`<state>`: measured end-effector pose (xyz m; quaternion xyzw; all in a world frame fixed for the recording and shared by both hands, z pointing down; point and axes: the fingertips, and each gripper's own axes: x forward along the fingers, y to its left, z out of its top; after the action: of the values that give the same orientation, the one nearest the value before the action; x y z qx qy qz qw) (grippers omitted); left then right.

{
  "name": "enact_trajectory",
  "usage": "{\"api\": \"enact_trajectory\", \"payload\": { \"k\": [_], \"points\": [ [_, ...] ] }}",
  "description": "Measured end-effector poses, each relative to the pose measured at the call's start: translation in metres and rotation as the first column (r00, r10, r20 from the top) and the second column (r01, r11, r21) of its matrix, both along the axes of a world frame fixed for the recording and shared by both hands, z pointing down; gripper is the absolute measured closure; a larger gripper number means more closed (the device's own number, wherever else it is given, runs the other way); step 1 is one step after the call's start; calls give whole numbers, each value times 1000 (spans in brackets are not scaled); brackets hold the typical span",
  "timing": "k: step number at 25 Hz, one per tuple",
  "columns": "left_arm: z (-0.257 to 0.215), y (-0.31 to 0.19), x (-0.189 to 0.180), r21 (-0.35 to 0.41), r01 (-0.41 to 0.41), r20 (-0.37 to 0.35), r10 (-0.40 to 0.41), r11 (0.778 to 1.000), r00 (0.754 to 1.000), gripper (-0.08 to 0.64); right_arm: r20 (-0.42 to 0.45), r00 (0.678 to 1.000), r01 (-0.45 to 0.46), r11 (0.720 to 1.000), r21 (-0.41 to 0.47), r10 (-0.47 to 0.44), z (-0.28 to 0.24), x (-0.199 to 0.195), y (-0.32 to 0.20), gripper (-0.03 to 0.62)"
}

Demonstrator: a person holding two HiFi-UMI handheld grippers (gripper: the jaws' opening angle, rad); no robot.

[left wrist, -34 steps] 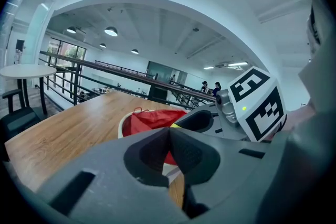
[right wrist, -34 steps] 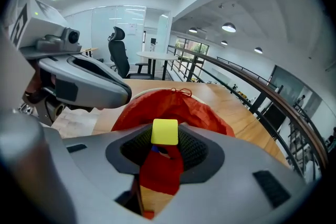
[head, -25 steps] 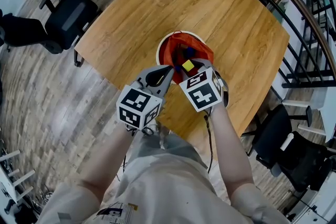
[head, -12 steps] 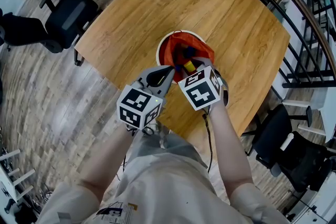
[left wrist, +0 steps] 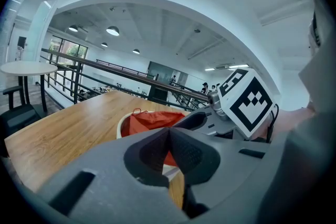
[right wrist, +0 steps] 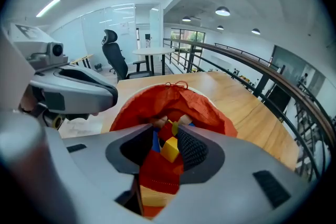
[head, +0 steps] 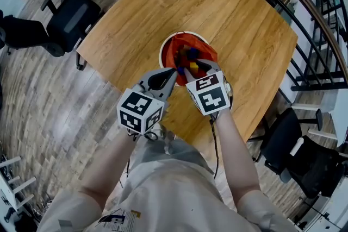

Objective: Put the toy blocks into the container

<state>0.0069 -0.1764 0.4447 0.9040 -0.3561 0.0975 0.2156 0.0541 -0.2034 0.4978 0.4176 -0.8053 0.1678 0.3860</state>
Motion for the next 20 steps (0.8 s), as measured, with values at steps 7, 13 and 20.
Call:
{"api": "enact_trajectory", "payload": {
  "k": [7, 13, 20],
  "points": [
    [-14, 4, -5, 73, 13, 62, -17, 997, 998, 548, 134, 989, -77, 993, 85, 65, -33, 5, 2, 445],
    [-46, 9, -4, 143, 32, 50, -39, 989, 998, 548, 211, 974, -131, 971, 202, 87, -78, 15, 11, 494],
    [-101, 28, -12, 293, 42, 70, -66, 955, 995, 548, 344, 937, -181, 926, 330, 61, -147, 19, 36, 541]
  ]
}}
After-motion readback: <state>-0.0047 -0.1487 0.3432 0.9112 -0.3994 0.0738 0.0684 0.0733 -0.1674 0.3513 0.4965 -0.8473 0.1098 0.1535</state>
